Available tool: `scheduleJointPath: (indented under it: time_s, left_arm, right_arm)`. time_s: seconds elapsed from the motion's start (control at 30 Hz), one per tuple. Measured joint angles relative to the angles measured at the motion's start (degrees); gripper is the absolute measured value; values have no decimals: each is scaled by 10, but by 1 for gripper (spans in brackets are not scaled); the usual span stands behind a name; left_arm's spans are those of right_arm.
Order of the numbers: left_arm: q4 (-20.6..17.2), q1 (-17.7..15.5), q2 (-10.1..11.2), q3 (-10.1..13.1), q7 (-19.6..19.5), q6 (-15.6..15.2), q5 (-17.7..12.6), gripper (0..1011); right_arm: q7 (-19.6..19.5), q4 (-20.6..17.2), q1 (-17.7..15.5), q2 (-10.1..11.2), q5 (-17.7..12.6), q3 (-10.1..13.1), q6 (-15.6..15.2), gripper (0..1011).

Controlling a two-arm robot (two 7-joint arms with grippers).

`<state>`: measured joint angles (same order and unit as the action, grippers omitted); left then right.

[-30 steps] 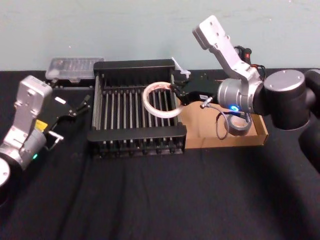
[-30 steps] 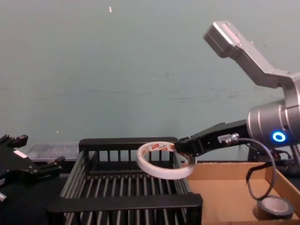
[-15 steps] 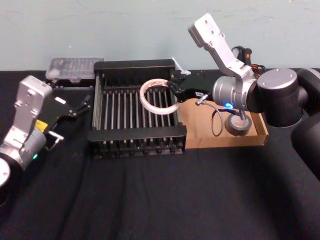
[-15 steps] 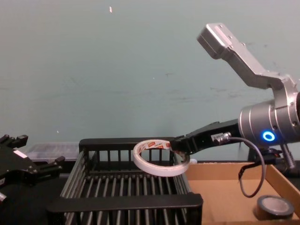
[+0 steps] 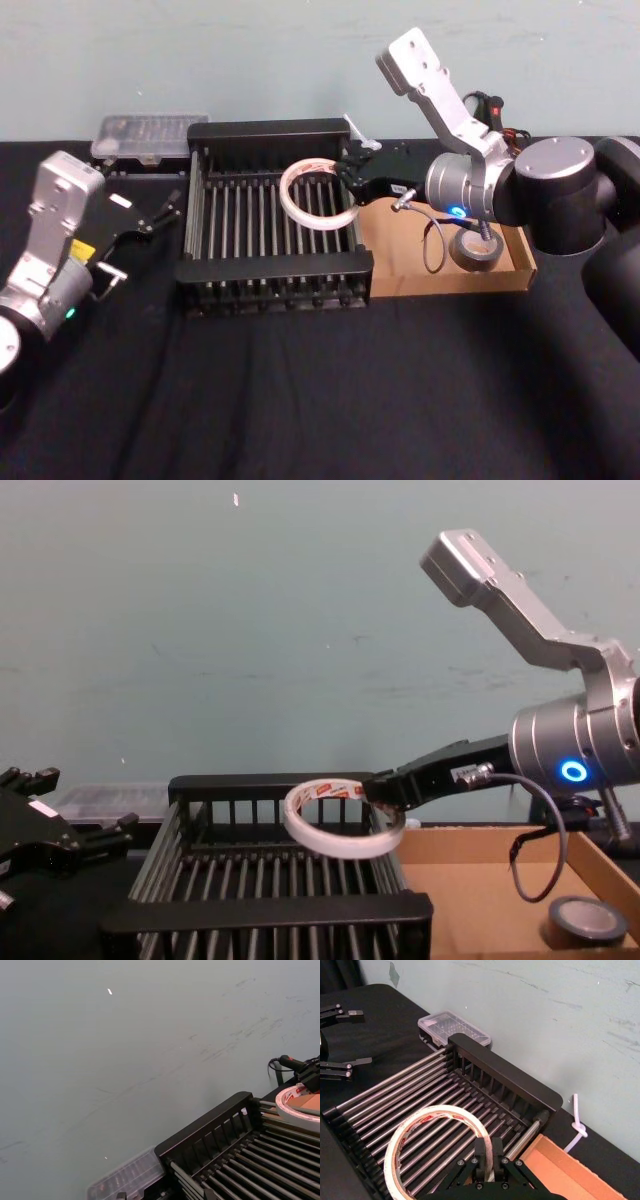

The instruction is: Pick up the white tape and place it into the black box , Pick up the silver tape and place it into the brown box.

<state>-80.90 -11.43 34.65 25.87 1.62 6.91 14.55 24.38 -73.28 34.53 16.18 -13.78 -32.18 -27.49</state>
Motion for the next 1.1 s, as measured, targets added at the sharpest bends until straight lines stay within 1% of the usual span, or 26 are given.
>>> scheduleJointPath:
  time_s: [0.13, 0.17, 0.2, 0.23, 0.3, 0.33, 0.37, 0.5, 0.53, 0.6, 0.77, 0.87, 0.9, 0.97, 1.03, 1.1]
  left_arm:
    - [0, 0, 0, 0, 0, 0, 0, 1001]
    - [0, 0, 0, 0, 0, 0, 0, 1001]
    - [0, 0, 0, 0, 0, 0, 0, 1001]
    - [0, 0, 0, 0, 0, 0, 0, 1001]
    - [0, 0, 0, 0, 0, 0, 0, 1001]
    - [0, 0, 0, 0, 0, 0, 0, 1001]
    - [0, 0, 0, 0, 0, 0, 0, 1001]
    - [0, 0, 0, 0, 0, 0, 0, 1001]
    - [0, 0, 0, 0, 0, 0, 0, 1001]
    - [0, 0, 0, 0, 0, 0, 0, 1001]
    - [0, 0, 0, 0, 0, 0, 0, 1001]
    - [0, 0, 0, 0, 0, 0, 0, 1001]
    - [0, 0, 0, 0, 0, 0, 0, 1001]
    - [0, 0, 0, 0, 0, 0, 0, 1001]
    - [0, 0, 0, 0, 0, 0, 0, 1001]
    - [0, 0, 0, 0, 0, 0, 0, 1001]
  right_arm:
    - [0, 0, 0, 0, 0, 0, 0, 152]
    - [0, 0, 0, 0, 0, 0, 0, 205]
    - [0, 0, 0, 0, 0, 0, 0, 228]
    - [0, -1, 0, 0, 0, 0, 0, 286]
    - [0, -1, 0, 0, 0, -1, 0, 327]
    - [0, -1, 0, 0, 0, -1, 0, 385]
    - [0, -1, 0, 1, 0, -1, 0, 397]
    - [0, -1, 0, 1, -1, -1, -1, 526]
    - [0, -1, 0, 1, -1, -1, -1, 543]
    - [0, -1, 0, 1, -1, -1, -1, 626]
    - [0, -1, 0, 1, -1, -1, -1, 763]
    - [0, -1, 0, 1, -1, -1, -1, 873]
    - [0, -1, 0, 1, -1, -1, -1, 873]
    - [0, -1, 0, 1, -1, -1, -1, 941]
    - [0, -1, 0, 1, -1, -1, -1, 985]
    - [0, -1, 0, 1, -1, -1, -1, 1003]
